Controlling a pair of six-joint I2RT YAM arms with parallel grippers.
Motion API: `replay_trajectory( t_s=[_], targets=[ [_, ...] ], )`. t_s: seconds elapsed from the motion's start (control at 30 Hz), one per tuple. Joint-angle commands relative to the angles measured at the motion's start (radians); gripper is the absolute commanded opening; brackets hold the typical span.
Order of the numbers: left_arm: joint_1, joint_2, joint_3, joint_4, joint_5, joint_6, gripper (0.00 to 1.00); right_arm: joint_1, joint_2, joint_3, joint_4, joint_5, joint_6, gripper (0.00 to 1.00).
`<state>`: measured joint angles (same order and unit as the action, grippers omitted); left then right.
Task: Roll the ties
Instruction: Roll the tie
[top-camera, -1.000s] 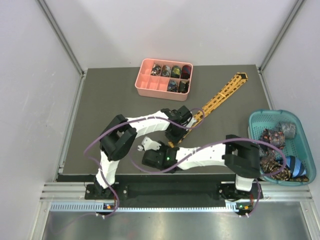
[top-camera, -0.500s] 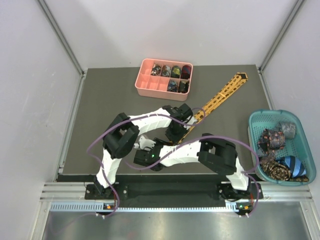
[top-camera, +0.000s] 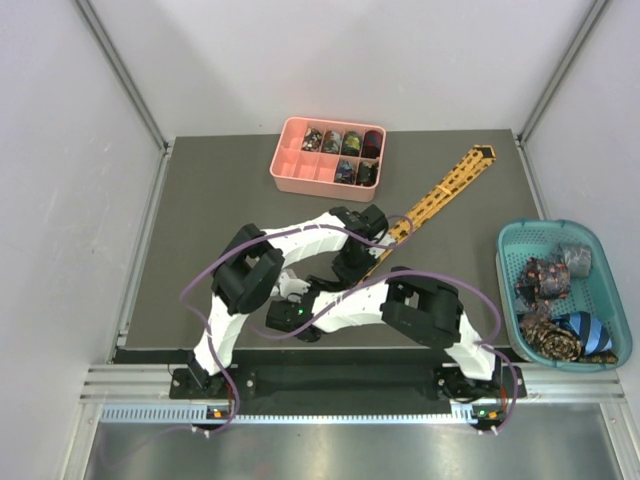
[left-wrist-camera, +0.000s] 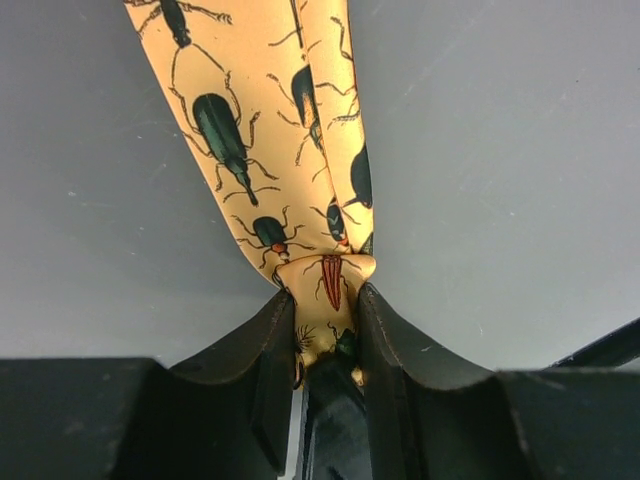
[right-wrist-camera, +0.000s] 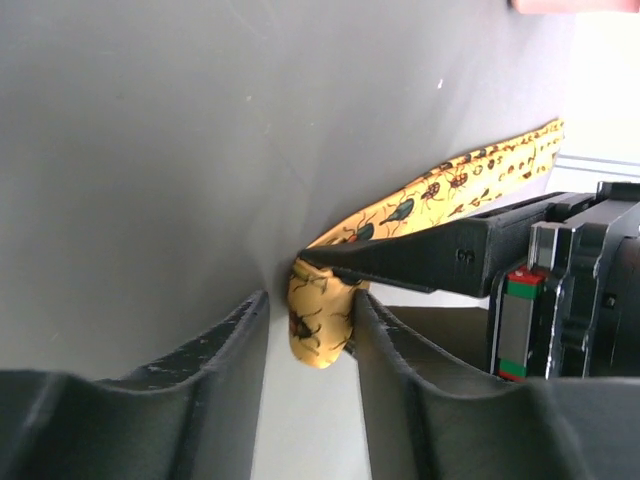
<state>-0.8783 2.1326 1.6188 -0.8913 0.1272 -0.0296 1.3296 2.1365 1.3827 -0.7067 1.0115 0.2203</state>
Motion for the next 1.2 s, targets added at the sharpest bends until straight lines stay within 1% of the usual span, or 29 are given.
replay_trajectory(
  t_s=[0.0,0.07,0.1,0.17,0.2,0.27,0.3,0.4,0.47,0.5,0.53,0.6,0.63,0.7,0.73,0.77,0.8,0.83,0.87,0.9,0.93,0.97,1.0,1.03,1.07,1.1,1.17],
  targets=[
    [-0.021,0.095,-0.039,-0.155,0.091,-0.01,0.34,-0.039,0.043,0.015,-0.069,0.039,0.037,0.36],
    [-0.022,0.098,-0.034,-0.158,0.088,-0.009,0.35,-0.046,0.052,0.016,-0.085,0.042,0.05,0.31],
    [-0.022,0.096,-0.033,-0.156,0.088,-0.009,0.35,-0.047,0.054,0.015,-0.088,0.047,0.054,0.24],
    [-0.021,0.092,-0.033,-0.15,0.081,-0.009,0.36,-0.046,0.051,0.012,-0.089,0.048,0.06,0.17],
    [-0.021,0.09,-0.03,-0.146,0.077,-0.007,0.37,-0.047,0.048,0.012,-0.089,0.052,0.063,0.13],
    [-0.021,0.073,-0.023,-0.133,0.074,-0.003,0.4,-0.047,0.034,0.01,-0.083,0.044,0.062,0.08],
    [-0.018,0.067,-0.01,-0.124,0.072,0.0,0.45,-0.047,0.028,0.009,-0.071,0.032,0.054,0.05],
    [-0.007,0.032,0.027,-0.095,0.071,-0.001,0.49,-0.047,-0.004,-0.002,-0.03,0.004,0.034,0.02],
    [0.009,0.0,0.045,-0.077,0.072,-0.009,0.58,-0.046,-0.03,-0.011,-0.01,-0.007,0.018,0.01],
    [0.025,-0.026,0.059,-0.046,0.077,-0.013,0.6,-0.044,-0.036,-0.016,0.009,-0.013,0.004,0.01],
    [0.035,-0.042,0.062,-0.026,0.09,-0.024,0.68,-0.044,-0.043,-0.019,0.016,-0.014,-0.002,0.01],
    [0.061,-0.095,0.061,0.011,0.098,-0.039,0.73,-0.044,-0.058,-0.027,0.047,-0.022,-0.028,0.0],
    [0.071,-0.118,0.052,0.062,0.094,-0.059,0.75,-0.041,-0.062,-0.033,0.059,-0.027,-0.039,0.0],
    [0.11,-0.201,-0.006,0.139,0.1,-0.085,0.78,-0.04,-0.076,-0.043,0.091,-0.033,-0.065,0.0],
    [0.125,-0.23,-0.032,0.222,0.107,-0.111,0.79,-0.041,-0.09,-0.057,0.107,-0.043,-0.079,0.0],
    [0.14,-0.261,-0.06,0.259,0.107,-0.128,0.81,-0.041,-0.096,-0.063,0.122,-0.048,-0.087,0.01],
    [0.172,-0.322,-0.121,0.296,0.109,-0.145,0.82,-0.041,-0.105,-0.071,0.151,-0.063,-0.104,0.01],
    [0.186,-0.356,-0.152,0.38,0.106,-0.17,0.83,-0.041,-0.115,-0.08,0.168,-0.079,-0.114,0.01],
    [0.199,-0.391,-0.189,0.423,0.069,-0.187,0.84,-0.041,-0.139,-0.097,0.183,-0.086,-0.119,0.01],
    [0.22,-0.458,-0.265,0.471,0.033,-0.208,0.99,-0.041,-0.151,-0.105,0.208,-0.102,-0.128,0.01],
    [0.229,-0.492,-0.305,0.514,0.006,-0.246,0.99,-0.041,-0.18,-0.126,0.226,-0.111,-0.139,0.01],
    [0.239,-0.525,-0.382,0.594,-0.039,-0.266,0.99,-0.041,-0.196,-0.135,0.252,-0.128,-0.147,0.01],
    [0.263,-0.584,-0.414,0.624,-0.069,-0.292,0.99,-0.041,-0.211,-0.143,0.268,-0.136,-0.156,0.01],
    [0.277,-0.611,-0.445,0.652,-0.089,-0.349,0.99,-0.04,-0.239,-0.161,0.279,-0.145,-0.163,0.01],
    [0.292,-0.638,-0.508,0.719,-0.092,-0.368,0.99,-0.041,-0.25,-0.169,0.289,-0.149,-0.168,0.02],
    [0.324,-0.687,-0.537,0.742,-0.1,-0.424,0.99,-0.044,-0.26,-0.174,0.3,-0.165,-0.171,0.02],
    [0.366,-0.729,-0.62,0.798,-0.1,-0.495,0.99,-0.052,-0.288,-0.194,0.323,-0.198,-0.176,0.02]
  ],
)
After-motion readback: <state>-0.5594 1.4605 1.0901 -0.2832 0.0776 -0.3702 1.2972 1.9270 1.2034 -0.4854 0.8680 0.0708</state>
